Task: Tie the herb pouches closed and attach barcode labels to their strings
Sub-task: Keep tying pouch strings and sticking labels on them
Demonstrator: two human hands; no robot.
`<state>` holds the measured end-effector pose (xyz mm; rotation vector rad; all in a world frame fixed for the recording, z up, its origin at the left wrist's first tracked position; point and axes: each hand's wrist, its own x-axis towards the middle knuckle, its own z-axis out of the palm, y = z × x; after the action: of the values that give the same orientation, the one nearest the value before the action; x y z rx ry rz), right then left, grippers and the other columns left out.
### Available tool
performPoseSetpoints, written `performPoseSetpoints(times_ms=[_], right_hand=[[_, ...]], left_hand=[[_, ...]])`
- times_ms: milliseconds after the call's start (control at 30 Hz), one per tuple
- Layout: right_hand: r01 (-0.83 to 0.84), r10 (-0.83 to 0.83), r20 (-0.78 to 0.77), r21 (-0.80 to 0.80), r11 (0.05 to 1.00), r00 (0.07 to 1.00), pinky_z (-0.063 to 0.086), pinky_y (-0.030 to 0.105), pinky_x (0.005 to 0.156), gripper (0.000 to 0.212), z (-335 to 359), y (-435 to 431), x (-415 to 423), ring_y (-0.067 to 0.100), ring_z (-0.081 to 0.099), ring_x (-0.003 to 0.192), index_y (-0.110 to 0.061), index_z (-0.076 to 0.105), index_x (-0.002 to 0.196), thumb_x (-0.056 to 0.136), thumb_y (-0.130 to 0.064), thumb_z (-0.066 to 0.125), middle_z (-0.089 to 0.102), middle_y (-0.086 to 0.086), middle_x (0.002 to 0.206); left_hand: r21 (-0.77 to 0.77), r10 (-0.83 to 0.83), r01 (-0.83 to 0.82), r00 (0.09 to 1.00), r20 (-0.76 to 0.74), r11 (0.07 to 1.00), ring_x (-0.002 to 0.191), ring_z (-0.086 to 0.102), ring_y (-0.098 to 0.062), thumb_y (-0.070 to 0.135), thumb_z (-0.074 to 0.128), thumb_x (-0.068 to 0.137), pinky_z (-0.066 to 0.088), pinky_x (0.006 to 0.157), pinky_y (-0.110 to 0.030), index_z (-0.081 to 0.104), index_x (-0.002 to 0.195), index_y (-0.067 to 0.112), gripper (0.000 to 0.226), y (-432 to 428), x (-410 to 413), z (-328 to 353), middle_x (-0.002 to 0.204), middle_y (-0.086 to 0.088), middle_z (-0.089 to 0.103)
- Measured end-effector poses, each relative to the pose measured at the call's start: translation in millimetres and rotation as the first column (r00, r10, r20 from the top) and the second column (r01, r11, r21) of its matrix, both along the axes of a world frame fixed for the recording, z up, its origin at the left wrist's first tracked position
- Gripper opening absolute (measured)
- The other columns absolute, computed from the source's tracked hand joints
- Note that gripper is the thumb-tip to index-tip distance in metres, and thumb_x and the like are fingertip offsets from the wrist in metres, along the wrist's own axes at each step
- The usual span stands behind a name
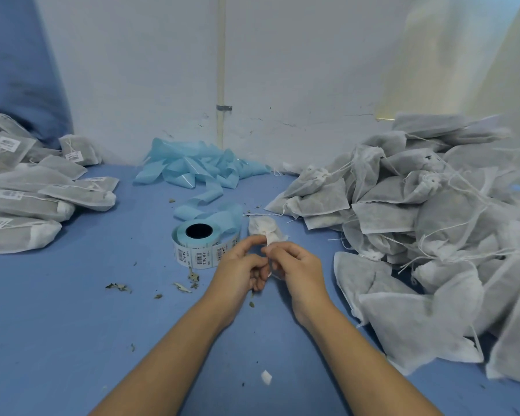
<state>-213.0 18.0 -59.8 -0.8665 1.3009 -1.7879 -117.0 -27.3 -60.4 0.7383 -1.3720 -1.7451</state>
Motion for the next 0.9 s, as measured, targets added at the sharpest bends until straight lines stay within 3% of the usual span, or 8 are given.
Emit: performPoseSetpoints(times_ms=[167, 433, 600, 667, 733, 833, 900], right_hand=[[0.108, -0.108, 0.018, 0.037, 0.993, 0.994, 0.035, 0.013, 0.045, 0.031, 0, -1, -2, 0.005, 0.038, 0.046, -0.017, 0.067, 0.052, 0.078, 0.0, 0.066, 0.045, -0.005, 0.049], [0.171, -0.175, 0.147, 0.039, 0.984, 0.973, 0.034, 0.013, 0.044, 0.024, 5, -1, -4, 0.004, 0.038, 0.043, -0.014, 0.066, 0.058, 0.079, -0.002, 0.068, 0.048, -0.008, 0.048], [0.038, -0.058, 0.228, 0.088, 0.995, 0.972, 0.035, 0.015, 0.051, 0.008, 12, 1, -10, 0.007, 0.053, 0.058, -0.007, 0.068, 0.082, 0.085, -0.006, 0.061, 0.069, 0.001, 0.079], [-0.044, 0.016, 0.267, 0.1, 0.994, 0.964, 0.034, 0.015, 0.049, 0.009, 14, 2, -13, 0.007, 0.053, 0.055, -0.007, 0.065, 0.084, 0.088, -0.008, 0.057, 0.071, 0.003, 0.081], [-0.096, 0.062, 0.274, 0.11, 0.989, 0.96, 0.034, 0.014, 0.046, 0.013, 14, 2, -14, 0.006, 0.052, 0.051, -0.009, 0.064, 0.082, 0.09, -0.01, 0.054, 0.072, 0.003, 0.077], [-0.029, 0.008, 0.191, 0.108, 0.994, 0.982, 0.032, 0.016, 0.043, 0.014, 10, 1, -12, 0.008, 0.047, 0.047, -0.009, 0.063, 0.08, 0.091, -0.01, 0.054, 0.068, 0.002, 0.072], [0.085, -0.086, 0.003, 0.107, 0.991, 0.996, 0.033, 0.017, 0.045, 0.015, 6, 0, -11, 0.006, 0.043, 0.046, -0.008, 0.062, 0.079, 0.092, -0.009, 0.055, 0.062, 0.001, 0.068]], left_hand=[[-0.004, -0.07, 0.07, 0.994, 0.081, 0.998, 0.041, 0.04, -0.014, -0.009, 0.04, 0.085, 0.032, 0.04, -0.022, 0.055, 0.105, 0.026, 0.043, -2, 1, -1, 0.047, -0.004, 0.049], [-0.011, -0.102, 0.105, 0.984, 0.147, 0.994, 0.042, 0.042, -0.014, -0.008, 0.041, 0.086, 0.033, 0.041, -0.022, 0.058, 0.104, 0.027, 0.042, -3, -1, 0, 0.046, -0.003, 0.05], [-0.227, 0.072, -0.012, 0.963, 0.261, 0.974, 0.045, 0.047, -0.006, 0.004, 0.045, 0.092, 0.039, 0.048, -0.021, 0.062, 0.093, 0.013, 0.019, 4, -1, -7, 0.052, 0.007, 0.054], [-0.353, 0.168, -0.05, 0.935, 0.311, 0.934, 0.047, 0.046, -0.003, 0.01, 0.049, 0.094, 0.038, 0.051, -0.021, 0.062, 0.086, 0.015, 0.016, 3, -1, -9, 0.056, 0.007, 0.054], [-0.518, 0.293, -0.074, 0.887, 0.356, 0.852, 0.05, 0.046, 0.003, 0.014, 0.052, 0.094, 0.035, 0.051, -0.012, 0.06, 0.081, 0.018, 0.016, 2, 0, -11, 0.059, 0.009, 0.051], [-0.661, 0.446, -0.116, 0.821, 0.357, 0.742, 0.066, 0.052, 0.005, 0.016, 0.051, 0.096, 0.038, 0.06, -0.012, 0.06, 0.084, 0.019, 0.015, 0, 5, -10, 0.069, 0.008, 0.055], [-0.753, 0.563, -0.09, 0.724, 0.4, 0.651, 0.083, 0.055, -0.009, 0.021, 0.047, 0.098, 0.041, 0.07, -0.024, 0.06, 0.092, 0.016, 0.016, -2, 11, -9, 0.086, 0.004, 0.058]])
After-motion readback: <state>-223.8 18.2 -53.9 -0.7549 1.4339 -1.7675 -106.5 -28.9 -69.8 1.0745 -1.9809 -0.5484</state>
